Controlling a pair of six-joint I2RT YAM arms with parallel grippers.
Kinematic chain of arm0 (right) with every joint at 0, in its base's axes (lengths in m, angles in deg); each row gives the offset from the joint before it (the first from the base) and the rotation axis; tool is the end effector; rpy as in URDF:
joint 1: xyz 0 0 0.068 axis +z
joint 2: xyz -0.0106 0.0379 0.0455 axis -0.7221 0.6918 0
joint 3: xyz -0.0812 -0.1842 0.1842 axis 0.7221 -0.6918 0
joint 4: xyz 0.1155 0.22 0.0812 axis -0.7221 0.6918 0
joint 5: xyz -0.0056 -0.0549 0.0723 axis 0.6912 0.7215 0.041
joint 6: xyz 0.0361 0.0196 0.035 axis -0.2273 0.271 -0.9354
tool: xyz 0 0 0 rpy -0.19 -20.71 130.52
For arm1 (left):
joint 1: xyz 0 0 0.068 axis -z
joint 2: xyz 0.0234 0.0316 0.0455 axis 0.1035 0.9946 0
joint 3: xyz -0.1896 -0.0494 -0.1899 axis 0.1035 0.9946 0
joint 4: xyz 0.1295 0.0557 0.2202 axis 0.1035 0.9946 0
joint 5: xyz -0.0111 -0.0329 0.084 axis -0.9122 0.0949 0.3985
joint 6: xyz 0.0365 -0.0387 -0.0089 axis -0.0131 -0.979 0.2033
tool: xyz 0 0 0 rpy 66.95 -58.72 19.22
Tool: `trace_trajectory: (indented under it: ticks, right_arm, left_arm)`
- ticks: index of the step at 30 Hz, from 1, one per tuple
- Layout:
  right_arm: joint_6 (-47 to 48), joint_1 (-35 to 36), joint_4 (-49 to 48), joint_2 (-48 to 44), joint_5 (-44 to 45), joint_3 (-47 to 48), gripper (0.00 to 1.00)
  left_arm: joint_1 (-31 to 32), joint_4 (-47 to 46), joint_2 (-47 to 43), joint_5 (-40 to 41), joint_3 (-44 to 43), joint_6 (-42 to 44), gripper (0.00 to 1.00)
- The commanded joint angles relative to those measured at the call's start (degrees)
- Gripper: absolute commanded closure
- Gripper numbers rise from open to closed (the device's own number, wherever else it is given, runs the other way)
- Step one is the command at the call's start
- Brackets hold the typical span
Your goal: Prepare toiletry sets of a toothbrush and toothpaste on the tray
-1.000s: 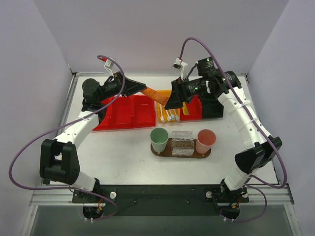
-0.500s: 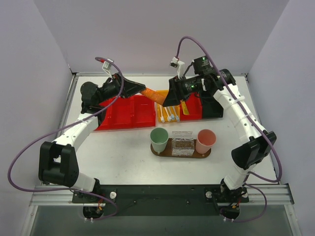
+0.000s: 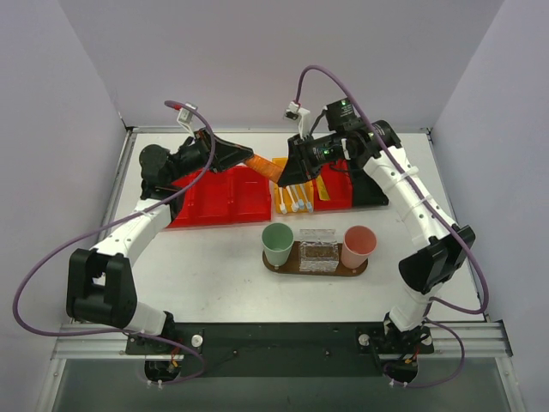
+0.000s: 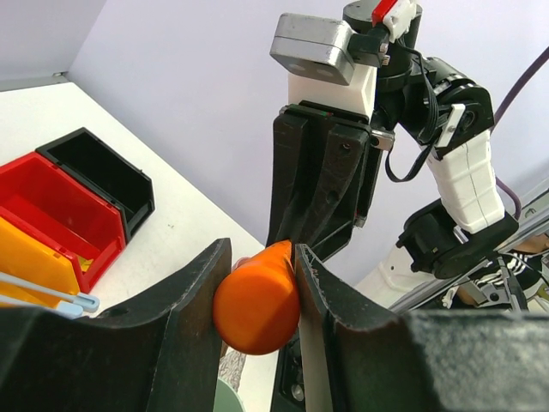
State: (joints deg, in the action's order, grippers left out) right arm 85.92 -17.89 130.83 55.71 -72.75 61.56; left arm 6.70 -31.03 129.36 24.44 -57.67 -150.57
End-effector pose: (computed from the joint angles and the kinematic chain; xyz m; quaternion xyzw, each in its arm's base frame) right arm 0.3173 0.2030 0.4270 -0.4104 0.7049 0.4735 0.3323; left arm 0.3092 -0.0984 0.3698 0.1241 0.5938 -0.6626 0.4392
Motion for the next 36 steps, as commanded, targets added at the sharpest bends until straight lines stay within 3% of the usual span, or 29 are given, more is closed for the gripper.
trace_trajectory:
  ticks: [1,2,6,10,12,13,17,19,23,26,29,36]
  right_arm:
    - [0.4,0.5,-0.8,-0.4,-1.2,1.7,0.96]
    - [0.4,0.4,-0.9,-0.5,-0.5,1.5,1.00]
    - [0.7,0.4,-0.8,-1.6,2.1,1.1,1.00]
    - [1.9,0.4,0.7,-3.0,5.8,1.3,1.00]
    - [3.3,0.4,2.7,-3.1,7.2,1.9,1.00]
    - [3.6,0.6,3.5,-3.1,7.8,2.8,1.00]
    - [6.5,1.4,8.4,-3.3,10.2,3.9,1.00]
    - [8.4,1.9,9.5,-3.7,12.2,3.8,1.00]
    - [10.7,3.2,12.1,-4.1,15.8,4.4,1.00]
    - [11.4,4.3,12.8,-4.4,17.6,4.7,1.00]
    - [11.1,5.2,12.6,-4.8,18.0,4.4,1.00]
    - [8.8,5.7,12.5,-4.2,19.4,6.2,1.00]
  left_arm:
    - [-0.1,-4.7,-2.3,0.6,-0.4,-0.4,1.00]
    - [-0.2,-4.8,-2.3,0.5,-0.4,-0.3,1.00]
    - [-0.2,-3.1,-2.7,-1.6,-1.0,4.0,0.98]
    - [-0.3,7.1,-3.7,-7.1,-4.5,16.1,0.67]
    - [-0.2,17.1,-4.4,-9.2,-7.2,25.8,0.52]
    - [-0.3,20.3,-4.7,-9.6,-8.0,29.0,0.36]
    - [-1.6,39.8,-5.4,-10.1,-13.7,48.2,0.14]
    - [-2.2,45.4,-5.5,-10.0,-17.3,54.5,0.14]
    - [-2.0,69.2,-4.6,-10.2,-27.7,77.6,0.12]
    - [-0.3,81.0,-4.5,-7.6,-33.5,92.3,0.11]
    - [4.5,86.9,-5.7,-0.4,-34.5,102.1,0.11]
    - [15.3,94.2,-5.2,16.2,-34.2,115.2,0.11]
